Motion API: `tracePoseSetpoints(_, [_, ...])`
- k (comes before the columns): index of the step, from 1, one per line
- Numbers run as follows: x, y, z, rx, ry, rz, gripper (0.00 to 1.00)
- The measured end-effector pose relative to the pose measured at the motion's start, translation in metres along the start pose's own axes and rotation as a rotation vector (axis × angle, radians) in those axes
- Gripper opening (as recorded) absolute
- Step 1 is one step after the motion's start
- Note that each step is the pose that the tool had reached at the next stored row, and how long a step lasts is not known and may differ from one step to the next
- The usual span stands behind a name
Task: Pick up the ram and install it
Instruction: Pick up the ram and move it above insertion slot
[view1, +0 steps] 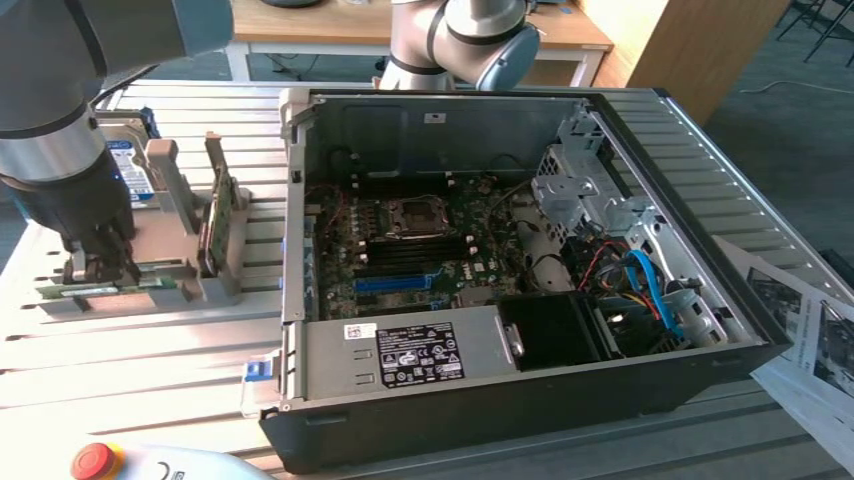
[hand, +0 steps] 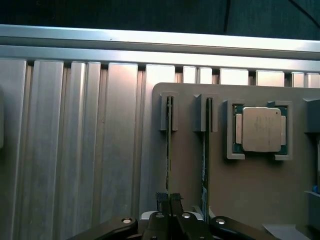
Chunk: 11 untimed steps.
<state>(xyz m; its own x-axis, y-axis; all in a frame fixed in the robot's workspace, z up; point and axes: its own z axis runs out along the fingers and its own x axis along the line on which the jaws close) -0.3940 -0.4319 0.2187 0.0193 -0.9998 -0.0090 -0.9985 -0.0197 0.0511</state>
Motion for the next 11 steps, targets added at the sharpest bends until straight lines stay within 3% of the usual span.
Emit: tracePoseSetpoints(11, [0.000, 0.0010, -0.0207, 0.0000, 0.0007, 0.000, 0.12])
